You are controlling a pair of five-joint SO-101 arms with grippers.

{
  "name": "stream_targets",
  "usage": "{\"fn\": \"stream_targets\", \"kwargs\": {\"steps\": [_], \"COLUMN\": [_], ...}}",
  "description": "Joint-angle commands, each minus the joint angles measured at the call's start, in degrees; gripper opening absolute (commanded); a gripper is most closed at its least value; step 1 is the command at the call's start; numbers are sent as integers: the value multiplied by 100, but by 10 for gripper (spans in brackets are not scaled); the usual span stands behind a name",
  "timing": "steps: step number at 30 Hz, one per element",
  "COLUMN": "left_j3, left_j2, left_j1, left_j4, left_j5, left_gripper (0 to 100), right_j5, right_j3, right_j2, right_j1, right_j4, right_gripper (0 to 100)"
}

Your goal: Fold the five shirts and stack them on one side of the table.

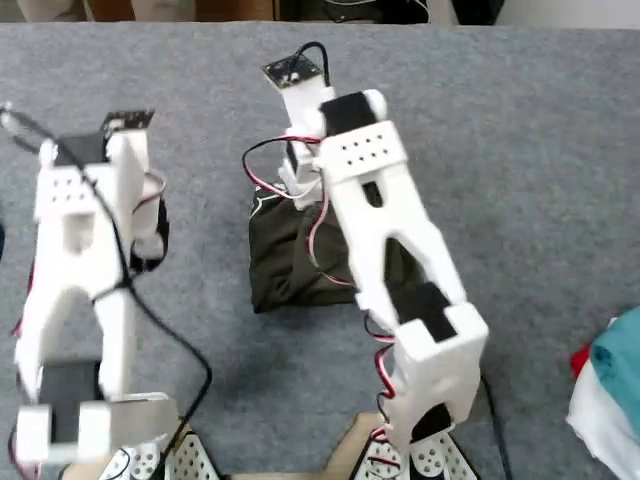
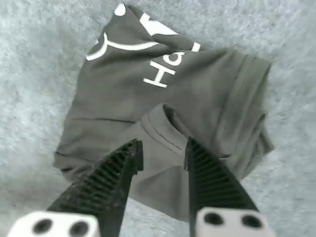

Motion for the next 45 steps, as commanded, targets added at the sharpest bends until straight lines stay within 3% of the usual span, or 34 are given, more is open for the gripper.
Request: {"fn": "stream_targets", "kwargs": {"steps": [1,8,15,31,36,45], "left_j3": [800,1873,2382,2813,2804,2804], "left_j2": [-1376,-2888,-3284,-3327,-3327,-3327], "left_j1": [-141,-738,-1398,-1626,-1618,-1600], "left_j4": [-35,-44,-44,-44,-44,-44], "left_j5": [-290,-1240,-1767,-1776,-1767,-1785], "left_gripper": [46,46,46,46,46,46], "right_j5": [-378,-923,-1415,-1442,-1407,-1407], "right_j3": [-690,-1323,-1446,-470,-462,-453], "right_j2": [259,919,1059,1077,1077,1042], "right_j1": [-154,-154,-171,-145,-145,-75], "right_j4": [211,404,580,607,607,615], "right_gripper": [156,156,156,152,41,5]}}
